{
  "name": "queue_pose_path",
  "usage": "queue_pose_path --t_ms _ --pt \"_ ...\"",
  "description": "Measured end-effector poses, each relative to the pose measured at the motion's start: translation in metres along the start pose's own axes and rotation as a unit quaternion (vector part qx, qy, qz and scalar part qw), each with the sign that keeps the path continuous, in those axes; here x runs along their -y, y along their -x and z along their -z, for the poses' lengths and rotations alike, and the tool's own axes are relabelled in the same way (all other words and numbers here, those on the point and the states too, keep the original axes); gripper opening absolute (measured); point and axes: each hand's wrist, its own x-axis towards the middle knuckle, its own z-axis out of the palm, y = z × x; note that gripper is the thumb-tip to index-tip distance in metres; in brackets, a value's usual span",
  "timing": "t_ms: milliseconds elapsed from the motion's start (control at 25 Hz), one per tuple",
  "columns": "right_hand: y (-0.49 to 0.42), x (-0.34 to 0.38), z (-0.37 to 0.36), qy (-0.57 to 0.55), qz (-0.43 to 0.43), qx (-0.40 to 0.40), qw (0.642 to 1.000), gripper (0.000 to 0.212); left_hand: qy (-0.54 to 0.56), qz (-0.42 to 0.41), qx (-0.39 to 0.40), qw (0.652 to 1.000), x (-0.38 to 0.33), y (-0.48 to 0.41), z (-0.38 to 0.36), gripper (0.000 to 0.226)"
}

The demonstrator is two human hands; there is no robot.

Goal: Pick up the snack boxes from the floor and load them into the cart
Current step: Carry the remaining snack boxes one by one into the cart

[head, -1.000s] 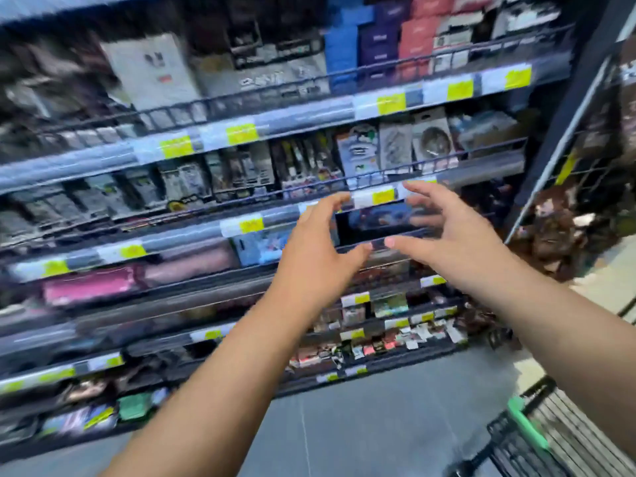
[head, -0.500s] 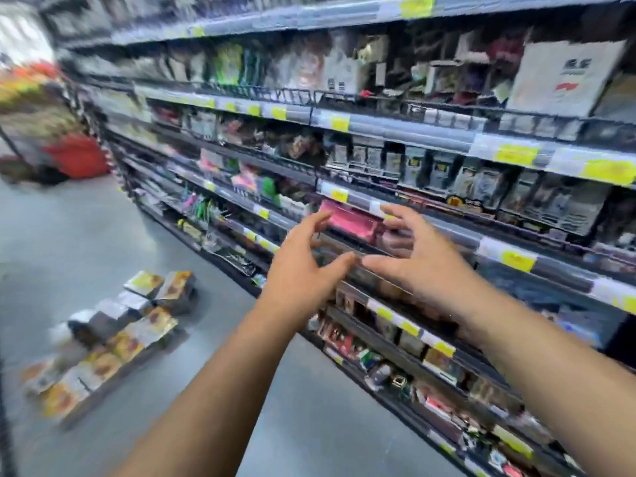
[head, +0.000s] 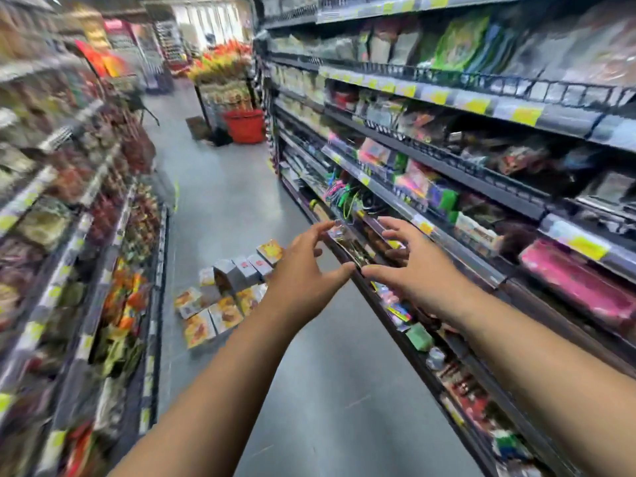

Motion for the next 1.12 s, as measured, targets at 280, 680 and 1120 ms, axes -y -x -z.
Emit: queue_pose_path --t_ms 280,680,1120 --pt "-0.155 0.0 -0.087 -0.018 -0.001 0.065 0.998 0.082 -0.042 0.069 -0.013 0.997 0.096 -0.114 0.056 0.066" --pt "-0.407 -0.025 -0.175 -0.011 0.016 0.17 0.985 0.081 -0.068 0.184 -0.086 0.977 0.214 -0.3 0.073 0.073" --pt "-0.642 -0.002 -0.339 0.034 0.049 0.271 0.961 0.082 -0.084 0.265 -0.143 0.95 0.385 -0.48 0.165 0.072"
